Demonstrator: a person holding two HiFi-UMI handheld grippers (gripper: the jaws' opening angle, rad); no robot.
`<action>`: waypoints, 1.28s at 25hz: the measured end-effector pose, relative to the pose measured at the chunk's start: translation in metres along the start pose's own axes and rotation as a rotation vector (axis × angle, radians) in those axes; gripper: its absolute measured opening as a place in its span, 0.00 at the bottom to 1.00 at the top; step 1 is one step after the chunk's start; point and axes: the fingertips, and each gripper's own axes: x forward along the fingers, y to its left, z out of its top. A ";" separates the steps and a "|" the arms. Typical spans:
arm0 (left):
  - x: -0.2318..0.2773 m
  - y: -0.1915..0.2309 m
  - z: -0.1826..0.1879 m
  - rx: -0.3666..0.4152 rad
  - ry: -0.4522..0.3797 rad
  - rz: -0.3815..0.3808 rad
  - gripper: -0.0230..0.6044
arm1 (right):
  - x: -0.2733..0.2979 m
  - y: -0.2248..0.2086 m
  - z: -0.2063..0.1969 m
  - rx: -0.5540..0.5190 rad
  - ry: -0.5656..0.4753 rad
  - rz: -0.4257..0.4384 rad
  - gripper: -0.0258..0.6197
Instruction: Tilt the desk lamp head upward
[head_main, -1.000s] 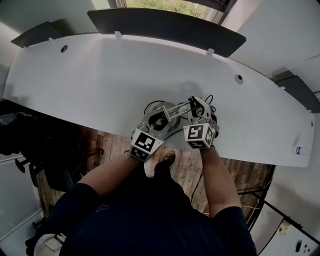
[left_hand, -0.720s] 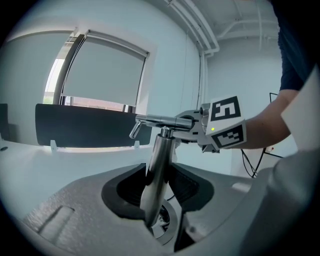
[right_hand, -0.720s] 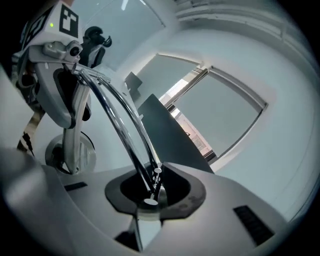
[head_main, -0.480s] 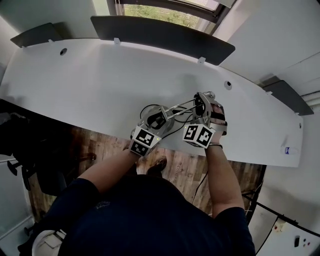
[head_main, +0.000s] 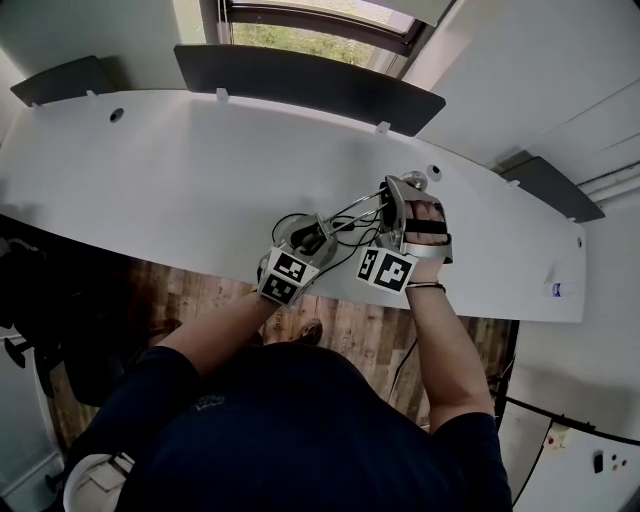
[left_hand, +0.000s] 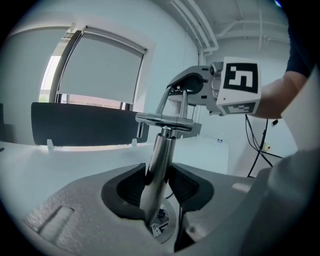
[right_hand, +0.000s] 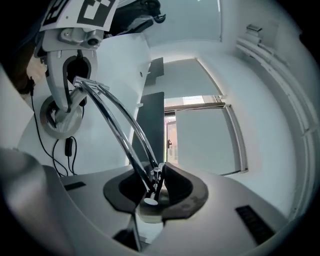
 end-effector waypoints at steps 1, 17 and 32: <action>0.000 -0.001 -0.001 0.000 0.003 -0.002 0.26 | -0.002 -0.002 0.002 -0.026 0.007 -0.006 0.18; 0.004 -0.009 -0.004 0.037 0.004 -0.007 0.26 | -0.033 -0.033 0.025 -0.192 0.046 -0.051 0.22; -0.020 -0.004 0.001 0.103 0.041 -0.007 0.35 | -0.056 -0.014 0.013 -0.046 0.030 0.023 0.46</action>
